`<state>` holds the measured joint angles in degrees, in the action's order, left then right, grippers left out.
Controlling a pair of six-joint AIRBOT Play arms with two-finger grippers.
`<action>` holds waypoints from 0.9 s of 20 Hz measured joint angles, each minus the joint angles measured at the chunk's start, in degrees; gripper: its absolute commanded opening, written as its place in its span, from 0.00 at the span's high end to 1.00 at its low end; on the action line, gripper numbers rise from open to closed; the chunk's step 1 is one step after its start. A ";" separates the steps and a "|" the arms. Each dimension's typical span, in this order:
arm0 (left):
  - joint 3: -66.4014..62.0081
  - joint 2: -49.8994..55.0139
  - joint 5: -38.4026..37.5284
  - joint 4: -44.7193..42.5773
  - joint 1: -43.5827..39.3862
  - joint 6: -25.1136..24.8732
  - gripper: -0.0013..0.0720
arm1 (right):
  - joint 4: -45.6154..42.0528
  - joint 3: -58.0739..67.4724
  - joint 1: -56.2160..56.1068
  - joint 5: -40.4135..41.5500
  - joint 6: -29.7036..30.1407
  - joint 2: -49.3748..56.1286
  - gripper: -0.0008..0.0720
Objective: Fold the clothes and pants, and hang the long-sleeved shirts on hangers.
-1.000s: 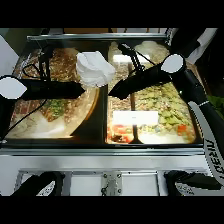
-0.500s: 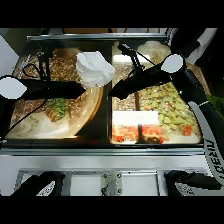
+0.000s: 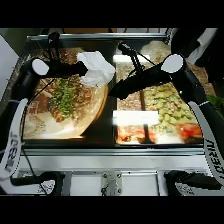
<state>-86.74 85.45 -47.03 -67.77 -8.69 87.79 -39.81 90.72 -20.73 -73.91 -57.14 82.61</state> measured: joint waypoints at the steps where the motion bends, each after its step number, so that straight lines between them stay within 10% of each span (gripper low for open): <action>1: -2.19 3.76 1.66 -0.33 0.59 0.02 0.05 | 0.00 0.00 0.00 0.00 -0.02 0.00 0.96; 12: -28.13 37.29 16.35 0.07 -0.35 5.90 0.05 | 0.00 0.00 0.00 0.00 0.00 0.00 0.96; 13: -28.76 38.56 17.62 0.11 -0.76 6.27 0.15 | -0.02 0.00 0.00 -0.02 0.00 0.02 0.96; 15: -28.57 39.95 20.28 0.28 -1.46 7.41 0.88 | 0.00 0.00 0.00 0.00 0.00 0.00 0.96; 18: -27.96 40.54 20.39 0.31 -1.88 9.40 0.96 | 0.00 0.00 0.00 0.00 -0.02 0.02 0.96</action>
<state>-114.69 125.99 -26.63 -67.46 -10.57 97.19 -39.81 90.72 -20.73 -73.91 -57.17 82.63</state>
